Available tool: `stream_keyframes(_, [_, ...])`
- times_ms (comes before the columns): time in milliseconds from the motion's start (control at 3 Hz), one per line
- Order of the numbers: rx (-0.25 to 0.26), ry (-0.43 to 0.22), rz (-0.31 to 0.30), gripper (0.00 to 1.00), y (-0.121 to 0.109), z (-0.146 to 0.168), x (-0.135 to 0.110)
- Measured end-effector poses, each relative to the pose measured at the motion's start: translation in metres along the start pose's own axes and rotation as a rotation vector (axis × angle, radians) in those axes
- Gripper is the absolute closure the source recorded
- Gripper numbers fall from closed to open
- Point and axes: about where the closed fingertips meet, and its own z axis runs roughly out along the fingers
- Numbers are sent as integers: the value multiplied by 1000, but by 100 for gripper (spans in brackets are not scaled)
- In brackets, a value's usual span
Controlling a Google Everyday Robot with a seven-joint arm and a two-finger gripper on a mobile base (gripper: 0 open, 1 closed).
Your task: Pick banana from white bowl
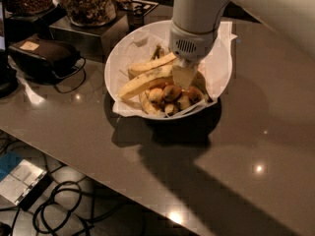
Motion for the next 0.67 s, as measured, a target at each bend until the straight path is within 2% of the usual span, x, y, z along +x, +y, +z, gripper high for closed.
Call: stream_keyframes(667, [28, -63, -59, 100, 23, -48, -2])
